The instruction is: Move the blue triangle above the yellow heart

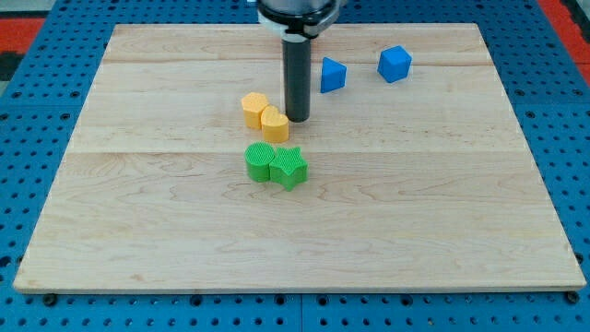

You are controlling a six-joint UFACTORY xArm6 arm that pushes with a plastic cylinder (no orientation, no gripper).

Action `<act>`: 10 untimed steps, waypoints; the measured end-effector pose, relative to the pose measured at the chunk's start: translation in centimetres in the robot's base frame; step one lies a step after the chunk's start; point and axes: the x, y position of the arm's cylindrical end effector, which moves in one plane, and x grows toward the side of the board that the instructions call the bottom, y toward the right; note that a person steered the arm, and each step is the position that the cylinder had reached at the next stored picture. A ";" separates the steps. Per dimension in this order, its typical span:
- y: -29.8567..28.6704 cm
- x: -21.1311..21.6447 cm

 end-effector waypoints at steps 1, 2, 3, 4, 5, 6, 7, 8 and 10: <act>1.0 0.0; 1.0 0.0; 2.3 -0.2; 6.7 -0.4; 8.2 -3.1; 8.5 -6.7; 6.6 -8.4; 0.9 -7.8; 2.9 -7.5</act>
